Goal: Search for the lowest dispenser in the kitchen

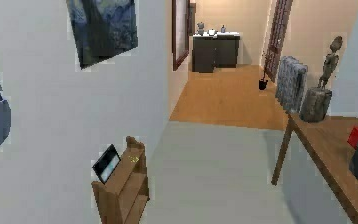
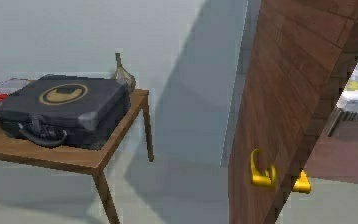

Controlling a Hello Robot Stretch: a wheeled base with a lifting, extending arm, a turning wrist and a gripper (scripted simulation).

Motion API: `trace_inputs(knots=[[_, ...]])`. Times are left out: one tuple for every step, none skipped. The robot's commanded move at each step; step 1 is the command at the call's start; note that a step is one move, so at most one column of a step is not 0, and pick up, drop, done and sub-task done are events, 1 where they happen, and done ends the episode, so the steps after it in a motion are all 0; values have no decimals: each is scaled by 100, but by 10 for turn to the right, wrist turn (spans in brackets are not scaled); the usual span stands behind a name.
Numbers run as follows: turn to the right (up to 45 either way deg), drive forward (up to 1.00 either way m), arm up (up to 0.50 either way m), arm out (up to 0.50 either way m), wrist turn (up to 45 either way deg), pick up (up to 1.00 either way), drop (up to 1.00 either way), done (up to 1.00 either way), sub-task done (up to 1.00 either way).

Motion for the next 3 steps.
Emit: trace_inputs(knots=[[120,0,0,0,0,0,0,0,0],[0,100,0,0,0,0,0,0,0],[0,100,0,0,0,0,0,0,0]])
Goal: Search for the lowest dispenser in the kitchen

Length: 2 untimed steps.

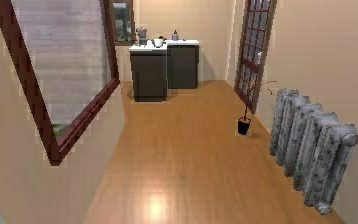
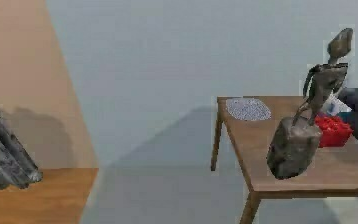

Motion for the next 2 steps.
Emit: trace_inputs(knots=[[0,100,0,0,0,0,0,0,0],[0,100,0,0,0,0,0,0,0]])
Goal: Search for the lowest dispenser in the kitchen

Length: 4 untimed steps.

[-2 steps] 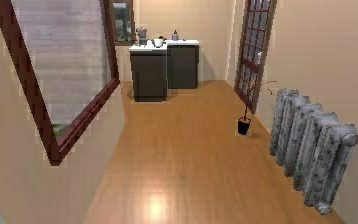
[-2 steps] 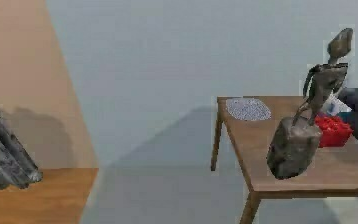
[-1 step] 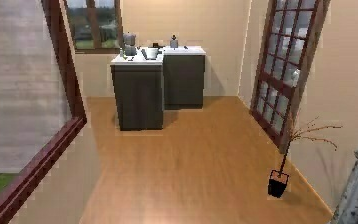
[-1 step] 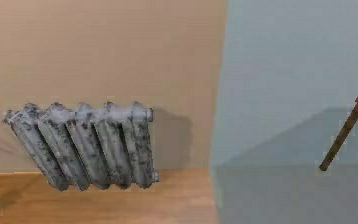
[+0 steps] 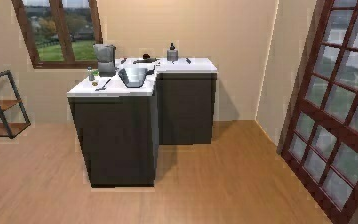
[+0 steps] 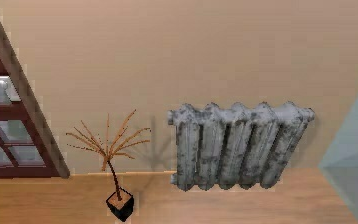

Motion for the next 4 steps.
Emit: trace_inputs(knots=[[60,0,0,0,0,0,0,0,0],[0,30,0,0,0,0,0,0,0],[30,0,0,0,0,0,0,0,0],[0,100,0,0,0,0,0,0,0]])
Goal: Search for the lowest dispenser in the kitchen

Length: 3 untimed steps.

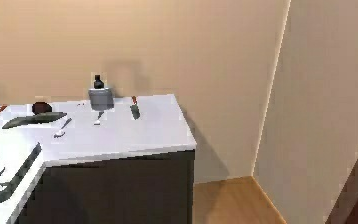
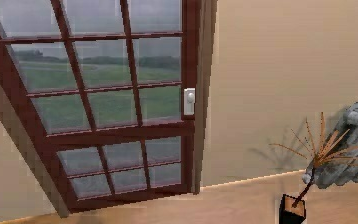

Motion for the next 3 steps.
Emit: trace_inputs(knots=[[60,0,0,0,0,0,0,0,0],[0,25,0,0,0,0,0,0,0],[-450,0,0,0,0,0,0,0,0]])
